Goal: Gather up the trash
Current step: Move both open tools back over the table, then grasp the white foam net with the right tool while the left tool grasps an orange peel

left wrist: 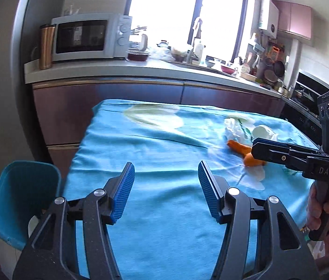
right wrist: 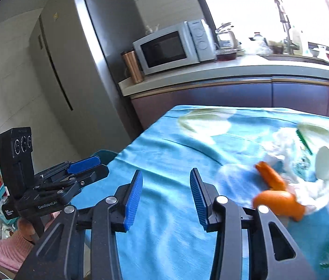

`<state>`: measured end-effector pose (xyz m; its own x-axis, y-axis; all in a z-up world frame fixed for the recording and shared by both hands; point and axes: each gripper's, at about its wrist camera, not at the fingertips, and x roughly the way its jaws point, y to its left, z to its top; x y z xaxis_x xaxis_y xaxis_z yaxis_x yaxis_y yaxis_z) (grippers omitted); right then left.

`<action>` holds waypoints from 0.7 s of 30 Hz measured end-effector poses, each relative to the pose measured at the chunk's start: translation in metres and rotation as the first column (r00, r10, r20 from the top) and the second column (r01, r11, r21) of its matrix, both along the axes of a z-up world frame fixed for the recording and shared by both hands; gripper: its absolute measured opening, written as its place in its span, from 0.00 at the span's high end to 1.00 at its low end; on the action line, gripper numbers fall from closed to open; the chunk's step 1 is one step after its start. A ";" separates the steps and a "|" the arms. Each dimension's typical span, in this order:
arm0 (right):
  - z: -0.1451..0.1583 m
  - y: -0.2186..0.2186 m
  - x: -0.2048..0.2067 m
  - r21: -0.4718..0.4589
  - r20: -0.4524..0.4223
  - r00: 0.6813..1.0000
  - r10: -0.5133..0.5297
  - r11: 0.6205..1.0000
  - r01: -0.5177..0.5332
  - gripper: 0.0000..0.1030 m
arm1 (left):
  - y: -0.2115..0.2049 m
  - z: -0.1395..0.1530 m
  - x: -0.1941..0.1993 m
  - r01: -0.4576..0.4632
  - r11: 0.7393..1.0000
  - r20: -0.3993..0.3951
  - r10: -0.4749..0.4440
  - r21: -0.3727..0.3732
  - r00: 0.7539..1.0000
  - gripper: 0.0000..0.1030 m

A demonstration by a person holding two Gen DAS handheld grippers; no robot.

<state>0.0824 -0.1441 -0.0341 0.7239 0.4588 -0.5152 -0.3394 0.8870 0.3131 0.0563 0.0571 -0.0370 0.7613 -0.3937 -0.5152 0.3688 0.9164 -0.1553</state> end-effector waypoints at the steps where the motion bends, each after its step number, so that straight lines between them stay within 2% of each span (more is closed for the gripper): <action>1: 0.000 -0.012 -0.005 -0.003 0.001 0.999 -0.033 0.999 0.033 0.60 | -0.011 0.000 0.000 0.025 1.000 0.001 -0.025 0.007 1.000 0.45; 6: -0.003 -0.076 -0.025 -0.010 0.009 0.979 -0.204 0.979 0.204 0.59 | -0.067 -0.002 0.008 0.155 0.987 -0.013 -0.155 0.037 0.988 0.45; 13: -0.009 -0.155 -0.054 -0.003 0.000 0.913 -0.409 0.913 0.409 0.55 | -0.132 -0.010 0.022 0.294 0.953 -0.049 -0.291 0.074 0.955 0.46; 18: -0.020 -0.193 -0.067 -0.007 -0.028 0.854 -0.520 0.854 0.520 0.51 | -0.167 -0.015 0.034 0.341 0.932 -0.062 -0.336 0.119 0.940 0.45; 21: -0.030 -0.211 -0.073 0.019 -0.070 0.833 -0.548 0.834 0.551 0.49 | -0.184 -0.022 0.040 0.363 0.919 -0.079 -0.355 0.152 0.932 0.45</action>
<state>0.0091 -0.3549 -0.0644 0.8311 0.0138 -0.5559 0.2207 0.9094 0.3525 0.0964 -0.1265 -0.0585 0.5569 -0.5441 -0.6275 0.6734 0.7381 -0.0424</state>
